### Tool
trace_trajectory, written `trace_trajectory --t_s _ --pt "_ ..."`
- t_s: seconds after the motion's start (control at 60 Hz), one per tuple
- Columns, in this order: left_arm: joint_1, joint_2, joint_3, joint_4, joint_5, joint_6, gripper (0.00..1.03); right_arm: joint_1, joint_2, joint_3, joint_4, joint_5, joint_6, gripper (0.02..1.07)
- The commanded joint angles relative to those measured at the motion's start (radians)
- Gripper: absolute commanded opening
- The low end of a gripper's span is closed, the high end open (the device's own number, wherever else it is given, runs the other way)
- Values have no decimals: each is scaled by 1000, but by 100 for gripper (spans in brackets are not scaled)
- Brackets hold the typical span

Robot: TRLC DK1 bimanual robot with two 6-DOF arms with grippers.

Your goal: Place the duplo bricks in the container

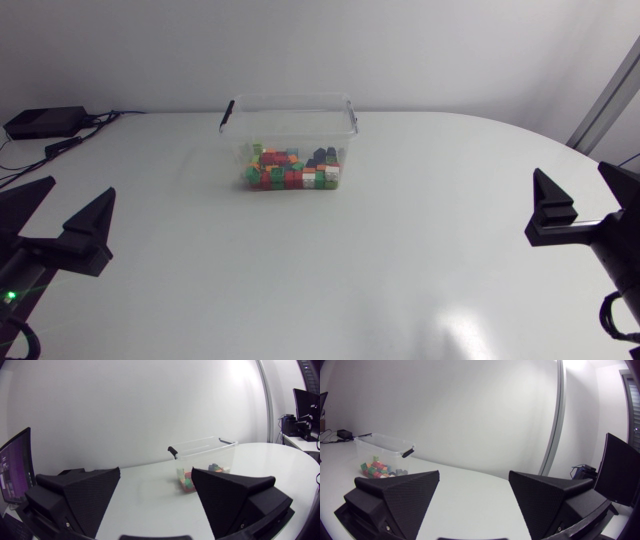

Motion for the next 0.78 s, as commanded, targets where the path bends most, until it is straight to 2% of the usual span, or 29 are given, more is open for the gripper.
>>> trace_trajectory --t_s 0.0,0.55,0.767 --pt "-7 -29 -49 16 -15 -46 99 -10 -44 -47 -21 -15 45 102" --pt "-33 -198 -252 43 -95 -175 98 -21 -335 -241 -144 -96 204 102" --pt "-33 -198 -252 43 -95 -175 98 -21 -335 -241 -144 -96 204 102"
